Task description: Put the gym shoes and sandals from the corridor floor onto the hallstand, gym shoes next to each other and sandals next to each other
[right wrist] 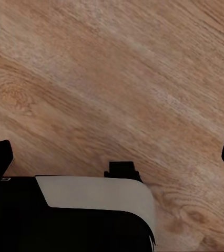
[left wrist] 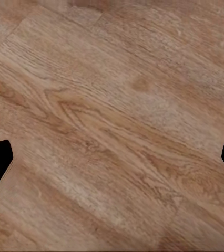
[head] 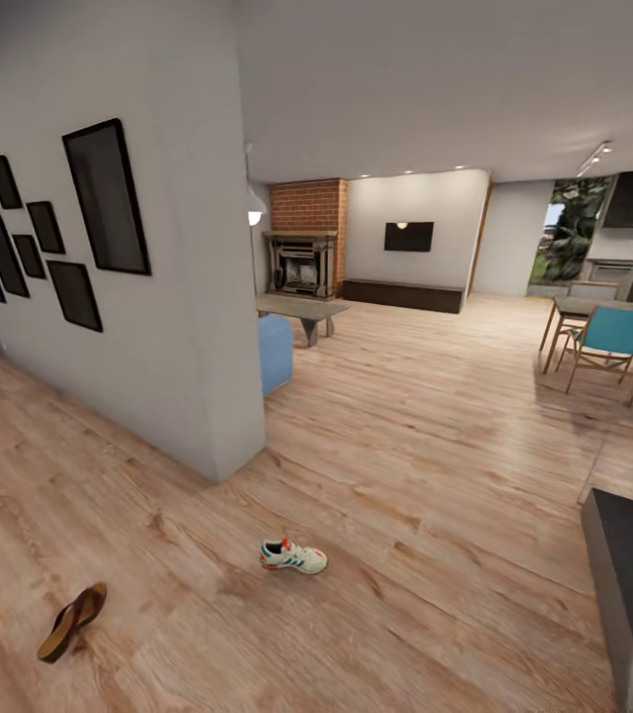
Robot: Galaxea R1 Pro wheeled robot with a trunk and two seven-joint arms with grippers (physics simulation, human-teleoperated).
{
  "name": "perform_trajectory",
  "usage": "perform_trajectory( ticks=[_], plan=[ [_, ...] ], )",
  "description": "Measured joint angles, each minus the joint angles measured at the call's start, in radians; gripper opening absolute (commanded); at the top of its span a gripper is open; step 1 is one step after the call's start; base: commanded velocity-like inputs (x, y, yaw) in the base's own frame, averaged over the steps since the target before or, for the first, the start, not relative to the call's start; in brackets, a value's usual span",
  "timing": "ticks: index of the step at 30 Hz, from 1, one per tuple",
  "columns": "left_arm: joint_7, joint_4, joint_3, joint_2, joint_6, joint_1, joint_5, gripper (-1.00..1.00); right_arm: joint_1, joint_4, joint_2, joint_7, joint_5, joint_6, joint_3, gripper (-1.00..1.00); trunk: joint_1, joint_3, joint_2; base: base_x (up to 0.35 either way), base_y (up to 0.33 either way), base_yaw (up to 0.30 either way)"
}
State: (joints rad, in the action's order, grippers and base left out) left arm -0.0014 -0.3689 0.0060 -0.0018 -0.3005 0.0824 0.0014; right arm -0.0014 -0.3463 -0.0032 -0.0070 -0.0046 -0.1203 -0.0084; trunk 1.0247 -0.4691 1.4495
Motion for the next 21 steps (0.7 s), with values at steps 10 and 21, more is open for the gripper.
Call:
perform_trajectory(
  ticks=[10, 21],
  plan=[
    [0.0, 0.0, 0.0, 0.0, 0.0, 0.0, 0.0, 1.0, 0.0, 0.0, 0.0, 0.0, 0.0, 0.0, 0.0, 1.0, 0.0, 0.0, 0.0, 0.082, 0.221, -0.106],
    [0.0, 0.0, 0.0, 0.0, 0.0, 0.0, 0.0, 1.0, 0.0, 0.0, 0.0, 0.0, 0.0, 0.0, 0.0, 1.0, 0.0, 0.0, 0.0, 0.002, 0.301, -0.002]
  ],
)
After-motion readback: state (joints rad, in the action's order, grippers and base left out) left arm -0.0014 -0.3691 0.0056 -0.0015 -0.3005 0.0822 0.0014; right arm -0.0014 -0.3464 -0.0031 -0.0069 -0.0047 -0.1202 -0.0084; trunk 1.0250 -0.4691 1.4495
